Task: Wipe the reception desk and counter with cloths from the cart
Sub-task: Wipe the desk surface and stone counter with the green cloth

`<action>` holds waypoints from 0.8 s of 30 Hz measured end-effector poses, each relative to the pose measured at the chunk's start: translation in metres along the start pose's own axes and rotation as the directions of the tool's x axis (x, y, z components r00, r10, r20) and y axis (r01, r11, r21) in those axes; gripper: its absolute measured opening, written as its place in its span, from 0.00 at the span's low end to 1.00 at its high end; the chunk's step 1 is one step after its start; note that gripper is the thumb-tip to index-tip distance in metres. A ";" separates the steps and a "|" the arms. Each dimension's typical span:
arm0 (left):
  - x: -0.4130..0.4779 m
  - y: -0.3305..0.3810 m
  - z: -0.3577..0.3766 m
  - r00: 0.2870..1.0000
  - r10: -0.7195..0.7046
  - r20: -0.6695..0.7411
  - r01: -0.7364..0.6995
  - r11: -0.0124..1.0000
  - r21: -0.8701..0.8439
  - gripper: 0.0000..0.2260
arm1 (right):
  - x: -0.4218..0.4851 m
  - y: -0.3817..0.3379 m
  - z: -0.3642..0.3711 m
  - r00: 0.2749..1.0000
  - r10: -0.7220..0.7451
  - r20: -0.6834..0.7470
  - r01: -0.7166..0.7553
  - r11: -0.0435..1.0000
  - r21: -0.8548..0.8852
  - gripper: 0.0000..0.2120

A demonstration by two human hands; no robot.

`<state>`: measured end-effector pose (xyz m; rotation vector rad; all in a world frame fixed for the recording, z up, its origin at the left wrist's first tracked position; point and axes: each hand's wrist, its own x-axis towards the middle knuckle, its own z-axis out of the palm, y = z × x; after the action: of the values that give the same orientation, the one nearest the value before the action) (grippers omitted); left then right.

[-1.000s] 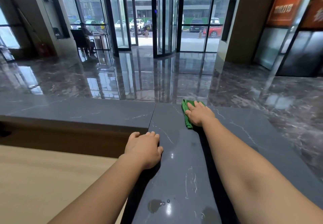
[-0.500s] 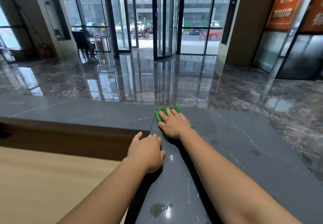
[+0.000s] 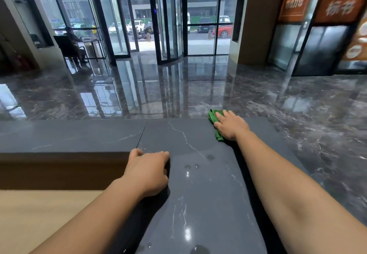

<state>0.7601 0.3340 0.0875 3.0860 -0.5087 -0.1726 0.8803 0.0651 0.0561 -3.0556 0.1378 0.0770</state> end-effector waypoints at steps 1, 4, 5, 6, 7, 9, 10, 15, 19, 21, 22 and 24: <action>0.000 0.002 0.001 1.000 -0.006 0.008 0.006 1.000 -0.001 0.16 | -0.003 0.021 -0.002 0.998 0.062 -0.008 -0.062 0.998 0.004 0.26; 0.001 0.003 0.003 0.999 -0.024 0.023 0.024 1.000 0.015 0.17 | -0.013 0.069 -0.005 0.978 0.204 -0.029 -0.204 0.979 0.011 0.27; 0.001 0.002 0.003 0.999 -0.030 0.029 0.029 0.999 0.016 0.17 | -0.015 0.077 -0.005 0.972 0.233 -0.034 -0.232 0.973 0.013 0.27; 0.001 0.002 0.003 0.999 -0.032 0.035 0.031 0.999 0.013 0.17 | -0.017 0.080 -0.005 0.966 0.257 -0.040 -0.256 0.966 0.017 0.27; 0.001 0.001 0.004 0.999 -0.030 0.035 0.030 1.000 0.006 0.18 | -0.019 0.080 -0.003 0.959 0.281 -0.047 -0.280 0.960 0.022 0.27; -0.001 -0.001 0.006 1.000 -0.023 0.021 0.023 1.000 -0.009 0.20 | -0.022 0.072 -0.001 0.945 0.324 -0.052 -0.323 0.946 0.037 0.27; -0.002 -0.002 0.007 1.000 -0.019 0.016 0.020 1.000 -0.020 0.21 | -0.024 0.065 0.000 0.940 0.339 -0.048 -0.336 0.941 0.046 0.27; -0.006 -0.002 0.010 1.000 -0.007 -0.012 0.007 0.999 -0.038 0.23 | -0.046 0.003 0.007 0.958 0.280 -0.062 -0.278 0.960 0.043 0.27; -0.008 0.001 0.010 1.000 -0.009 -0.009 0.009 1.000 -0.023 0.23 | -0.056 -0.068 0.017 0.992 0.108 -0.065 -0.105 0.994 0.036 0.28; -0.009 0.003 0.008 1.000 -0.021 0.002 0.021 1.000 -0.004 0.24 | -0.059 -0.100 0.020 0.999 0.003 -0.054 -0.001 0.999 0.041 0.28; -0.009 0.004 0.007 1.000 -0.027 0.007 0.027 1.000 0.006 0.24 | -0.060 -0.112 0.021 0.998 -0.044 -0.043 0.046 0.998 0.044 0.28; -0.009 0.007 0.006 0.999 -0.041 0.021 0.041 0.999 0.020 0.24 | -0.061 -0.124 0.021 0.994 -0.111 -0.023 0.112 0.993 0.046 0.27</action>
<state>0.7487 0.3308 0.0827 3.1184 -0.4510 -0.2021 0.8302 0.1951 0.0485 -3.0101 -0.0290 0.0348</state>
